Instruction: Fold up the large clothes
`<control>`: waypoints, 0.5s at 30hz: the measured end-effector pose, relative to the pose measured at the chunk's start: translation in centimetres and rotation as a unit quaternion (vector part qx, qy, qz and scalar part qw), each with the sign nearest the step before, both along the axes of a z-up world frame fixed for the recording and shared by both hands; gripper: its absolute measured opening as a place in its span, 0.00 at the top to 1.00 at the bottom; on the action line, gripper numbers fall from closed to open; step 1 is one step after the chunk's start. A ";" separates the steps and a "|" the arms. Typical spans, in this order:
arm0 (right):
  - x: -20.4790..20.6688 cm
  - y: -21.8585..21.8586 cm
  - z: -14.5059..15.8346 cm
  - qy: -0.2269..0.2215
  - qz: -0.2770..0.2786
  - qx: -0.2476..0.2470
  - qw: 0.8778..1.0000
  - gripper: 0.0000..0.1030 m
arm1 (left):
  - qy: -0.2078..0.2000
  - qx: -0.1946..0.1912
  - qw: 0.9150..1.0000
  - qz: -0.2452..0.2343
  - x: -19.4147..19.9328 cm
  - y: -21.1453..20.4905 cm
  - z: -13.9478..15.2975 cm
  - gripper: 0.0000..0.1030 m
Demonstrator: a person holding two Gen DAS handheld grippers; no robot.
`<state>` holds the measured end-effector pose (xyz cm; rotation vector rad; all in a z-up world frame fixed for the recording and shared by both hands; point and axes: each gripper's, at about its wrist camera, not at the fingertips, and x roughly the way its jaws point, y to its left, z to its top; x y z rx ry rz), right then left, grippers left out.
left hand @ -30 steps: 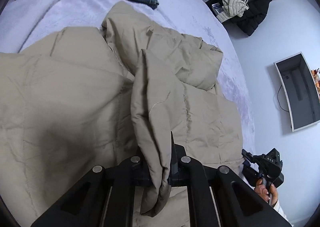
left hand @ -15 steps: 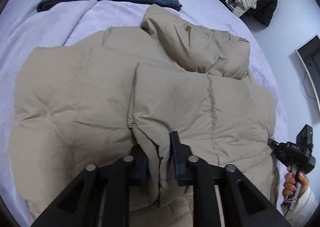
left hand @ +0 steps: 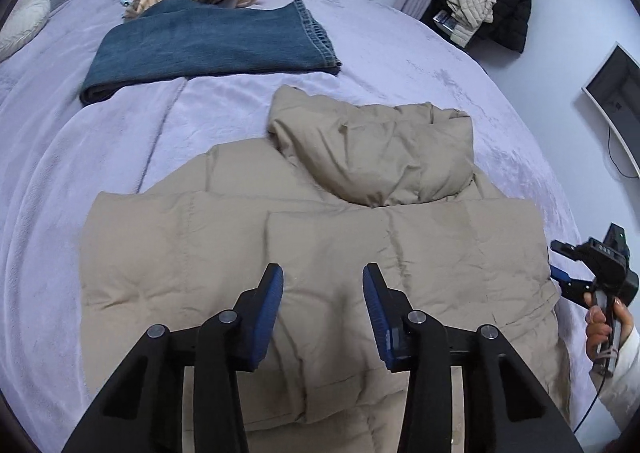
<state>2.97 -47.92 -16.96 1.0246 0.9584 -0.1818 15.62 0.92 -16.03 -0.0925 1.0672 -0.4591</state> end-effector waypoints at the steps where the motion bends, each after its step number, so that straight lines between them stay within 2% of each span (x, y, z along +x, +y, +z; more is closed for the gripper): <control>1: 0.8 -0.2 -0.9 -0.001 -0.006 0.031 1.000 0.47 | 0.000 0.006 1.000 -0.004 0.2 -0.9 -0.3 0.57; 2: 1.6 -0.1 -1.7 -0.006 0.000 0.065 0.998 0.47 | 0.002 0.016 1.000 -0.006 0.4 -1.5 -0.9 0.57; 3: 2.3 0.4 -2.0 -0.011 0.013 0.084 0.996 0.56 | 0.003 0.029 1.000 -0.007 0.4 -2.0 -1.5 0.57; 5: 3.6 1.9 -1.0 -0.025 0.056 0.074 0.995 0.86 | 0.005 0.059 0.998 -0.008 0.7 -2.4 -2.8 0.57; 8: 4.7 3.1 0.2 0.002 0.109 -0.027 0.994 0.91 | 0.007 0.068 0.998 -0.014 0.9 -2.4 -4.1 0.57; 10: 5.4 3.4 -0.1 0.030 0.134 -0.095 0.986 0.91 | 0.007 0.072 0.997 -0.017 1.0 -2.8 -4.7 0.57; 13: 6.0 3.7 -1.5 0.043 0.149 -0.130 0.979 0.90 | 0.001 0.076 0.997 -0.019 1.2 -3.4 -5.6 0.57; 15: 6.3 4.1 -2.1 0.044 0.152 -0.156 0.975 0.85 | -0.008 0.085 0.996 -0.021 1.1 -3.7 -6.0 0.57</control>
